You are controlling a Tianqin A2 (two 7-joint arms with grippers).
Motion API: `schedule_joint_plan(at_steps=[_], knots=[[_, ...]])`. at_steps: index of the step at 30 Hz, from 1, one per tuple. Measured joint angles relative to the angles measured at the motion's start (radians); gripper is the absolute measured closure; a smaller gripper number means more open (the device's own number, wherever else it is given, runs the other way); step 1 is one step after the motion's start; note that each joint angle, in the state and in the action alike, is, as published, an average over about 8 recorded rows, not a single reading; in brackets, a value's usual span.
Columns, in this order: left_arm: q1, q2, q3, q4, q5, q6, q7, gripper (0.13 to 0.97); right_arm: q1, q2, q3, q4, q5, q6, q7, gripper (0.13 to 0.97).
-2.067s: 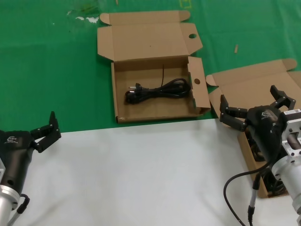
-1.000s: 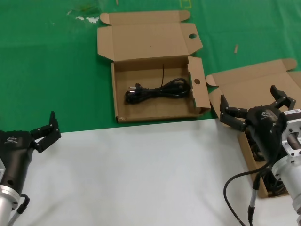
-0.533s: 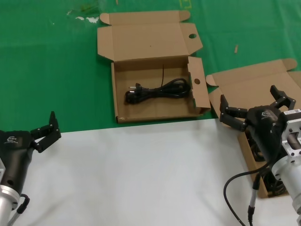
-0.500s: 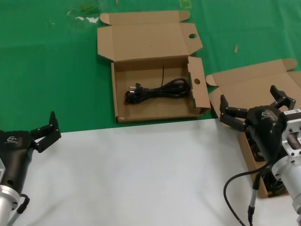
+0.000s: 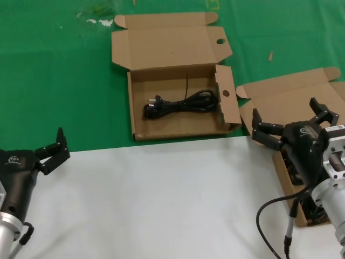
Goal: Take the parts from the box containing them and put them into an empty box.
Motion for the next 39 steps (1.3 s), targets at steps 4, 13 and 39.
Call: schedule_joint_plan(at_steps=[4,13,39], knots=[[0.000,0.000,0.000,0.000,0.000,0.000,0.000,0.132,0.000,0.000,0.000,0.000,0.000,0.000,0.000,0.129],[0.000,0.000,0.000,0.000,0.000,0.000,0.000,0.132,0.000,0.000,0.000,0.000,0.000,0.000,0.000,0.129],[0.000,0.000,0.000,0.000,0.000,0.000,0.000,0.132,0.000,0.000,0.000,0.000,0.000,0.000,0.000,0.129]])
